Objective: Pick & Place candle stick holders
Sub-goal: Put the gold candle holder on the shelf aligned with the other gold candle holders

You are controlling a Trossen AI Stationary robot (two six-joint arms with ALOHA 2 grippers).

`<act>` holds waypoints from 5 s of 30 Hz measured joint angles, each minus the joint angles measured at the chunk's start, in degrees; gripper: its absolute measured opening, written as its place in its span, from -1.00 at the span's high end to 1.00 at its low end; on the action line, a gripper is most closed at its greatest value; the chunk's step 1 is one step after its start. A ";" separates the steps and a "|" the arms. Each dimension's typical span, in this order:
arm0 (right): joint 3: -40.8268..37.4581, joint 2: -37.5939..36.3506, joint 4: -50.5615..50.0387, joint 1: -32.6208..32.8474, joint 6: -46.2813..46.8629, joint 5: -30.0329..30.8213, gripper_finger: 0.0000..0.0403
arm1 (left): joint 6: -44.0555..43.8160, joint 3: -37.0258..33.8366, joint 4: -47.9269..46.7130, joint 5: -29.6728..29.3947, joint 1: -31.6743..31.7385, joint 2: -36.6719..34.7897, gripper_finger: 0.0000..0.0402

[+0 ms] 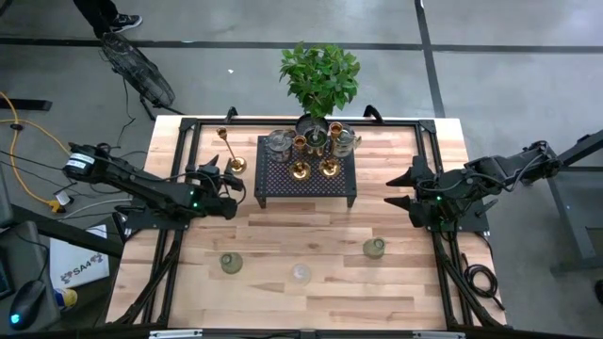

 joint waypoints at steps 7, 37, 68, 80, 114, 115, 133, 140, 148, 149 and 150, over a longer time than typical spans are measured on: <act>0.00 0.01 0.02 0.00 0.01 0.00 -0.16 | 3.17 0.06 5.58 1.90 0.08 0.01 0.04; 0.00 0.02 0.02 -0.02 0.02 0.00 -0.16 | 22.11 0.08 21.96 9.58 14.94 0.01 0.04; 0.00 0.02 0.02 0.00 0.00 0.00 -0.16 | 23.31 0.08 27.80 12.45 17.33 -0.03 0.93; 0.00 0.01 0.02 0.00 0.00 0.00 -0.16 | 25.41 0.08 26.88 13.60 17.31 -2.39 0.95; 0.00 0.00 0.02 -0.01 0.01 0.00 -0.16 | 26.31 33.42 -24.58 16.10 -3.72 -17.93 0.95; 0.00 0.01 0.02 -0.02 0.01 0.00 -0.16 | 26.44 34.31 -24.47 16.18 -4.78 -17.26 0.95; 0.01 0.00 0.02 0.00 0.00 0.00 -0.16 | 38.37 38.90 -3.50 22.24 -3.73 -3.35 0.95; 0.00 0.02 0.02 -0.02 0.00 0.00 -0.16 | 40.44 38.88 2.35 28.37 1.81 0.13 0.95; 0.01 0.01 0.01 -0.01 0.00 0.00 -0.16 | 37.01 38.88 2.62 30.41 4.64 1.61 0.95; 0.02 0.00 0.02 -0.01 0.01 0.00 -0.16 | 37.04 38.88 2.45 30.74 5.00 1.63 0.95; 0.02 0.00 0.02 -0.02 0.00 0.00 -0.16 | 37.02 38.88 2.44 30.91 5.33 1.73 0.95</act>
